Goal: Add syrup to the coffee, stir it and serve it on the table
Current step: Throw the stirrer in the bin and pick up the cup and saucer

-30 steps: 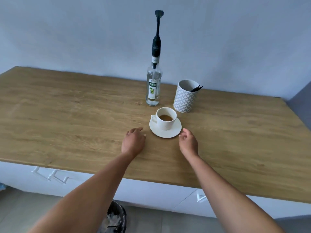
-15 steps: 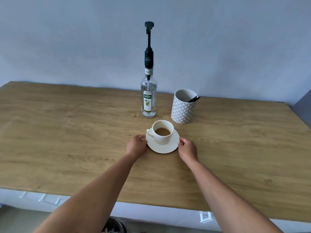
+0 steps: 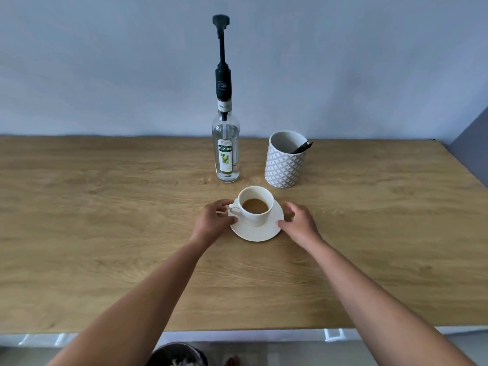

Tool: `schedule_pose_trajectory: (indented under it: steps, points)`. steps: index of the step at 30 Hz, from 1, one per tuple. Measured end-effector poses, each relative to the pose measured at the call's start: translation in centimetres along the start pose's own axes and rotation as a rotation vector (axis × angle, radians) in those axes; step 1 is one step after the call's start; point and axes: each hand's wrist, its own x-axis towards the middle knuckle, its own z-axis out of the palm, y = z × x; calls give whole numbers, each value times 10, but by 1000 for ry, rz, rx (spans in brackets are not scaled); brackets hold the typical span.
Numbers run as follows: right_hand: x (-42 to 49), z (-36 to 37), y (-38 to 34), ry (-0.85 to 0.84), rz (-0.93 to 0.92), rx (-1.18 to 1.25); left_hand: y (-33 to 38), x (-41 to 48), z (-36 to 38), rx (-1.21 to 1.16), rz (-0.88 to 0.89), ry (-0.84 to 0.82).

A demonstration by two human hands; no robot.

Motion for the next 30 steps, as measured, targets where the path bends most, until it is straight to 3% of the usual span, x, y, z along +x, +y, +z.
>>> schedule_pose_trajectory:
  steps: [3,8,30]
  points:
    - [3,-4,-2,-110,-67,-19,-2,1,-2,-72,13,7]
    - [6,-5,-12,-231,-103,157,6,-1,-1,-132,13,19]
    - [22,-16,-13,-228,-195,119,17,-5,12,-237,-29,54]
